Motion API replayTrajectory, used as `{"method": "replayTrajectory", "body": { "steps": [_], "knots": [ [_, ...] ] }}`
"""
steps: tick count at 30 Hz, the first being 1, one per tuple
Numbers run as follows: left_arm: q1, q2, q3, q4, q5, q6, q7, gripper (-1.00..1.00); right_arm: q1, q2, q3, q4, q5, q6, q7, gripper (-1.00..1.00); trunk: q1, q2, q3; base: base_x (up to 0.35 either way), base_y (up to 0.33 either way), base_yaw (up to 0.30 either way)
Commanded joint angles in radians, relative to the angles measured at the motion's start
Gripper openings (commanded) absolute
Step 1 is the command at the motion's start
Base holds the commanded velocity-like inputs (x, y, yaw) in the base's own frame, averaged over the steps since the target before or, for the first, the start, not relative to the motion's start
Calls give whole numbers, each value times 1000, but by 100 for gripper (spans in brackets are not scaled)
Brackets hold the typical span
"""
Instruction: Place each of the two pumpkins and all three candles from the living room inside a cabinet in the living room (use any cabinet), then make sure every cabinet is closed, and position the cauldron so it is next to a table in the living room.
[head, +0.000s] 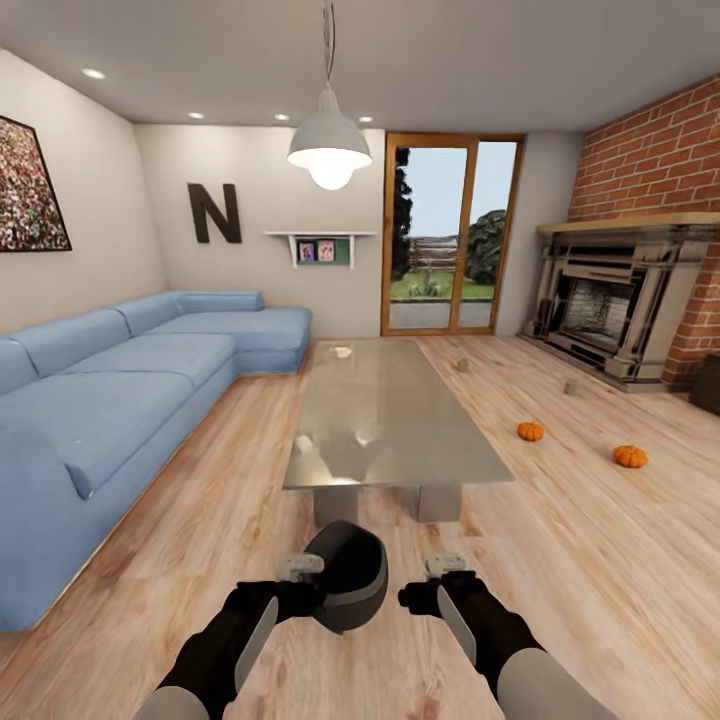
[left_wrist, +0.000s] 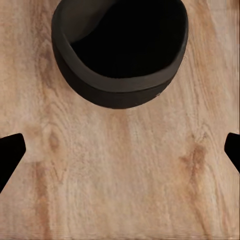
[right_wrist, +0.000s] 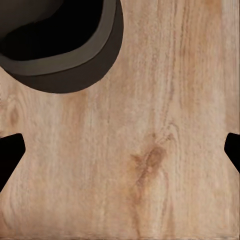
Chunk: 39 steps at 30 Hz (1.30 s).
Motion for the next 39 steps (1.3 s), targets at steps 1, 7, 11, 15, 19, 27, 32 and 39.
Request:
{"method": "replayTrajectory", "body": {
  "steps": [1, 7, 11, 15, 19, 27, 32, 39],
  "knots": [
    [0, 0, -1, -2, 10, 5, 3, 100, -1, -1, 4, -1, -10, 4, 1, 100, -1, 0, 0, -331, 0, -209],
    [0, 1, -1, -2, 10, 5, 3, 100, -1, -1, 3, -1, -10, 4, 39, 100, -1, 0, 7, -331, -6, -210],
    [0, 1, -1, -2, 10, 4, 4, 100, -1, -1, 3, -1, -10, 4, 45, 100, -1, 0, 12, -314, -104, -211],
    [0, 2, -1, -2, 9, 4, 6, 100, -1, -1, 3, -1, -10, 4, 46, 100, -1, 0, 16, -290, -169, -211],
    [0, 2, -1, -2, 9, 4, 6, 100, -1, -1, 3, -1, -10, 4, 46, 100, -1, 0, 21, -210, -240, -211],
    [0, 3, -2, -2, 7, 2, 6, 100, -1, -1, 3, -1, -10, 4, 46, 100, -1, 0, 30, -39, -296, -211],
    [0, 4, -4, -2, 6, 2, 8, 100, -1, -1, 3, -1, -10, 4, 47, 100, -1, 0, 36, 98, -309, -211],
    [0, 5, -6, -1, 2, 2, 8, 100, -1, -1, 3, -1, -10, 4, 46, 100, -1, 0, 44, 150, -306, -211]
  ]
}}
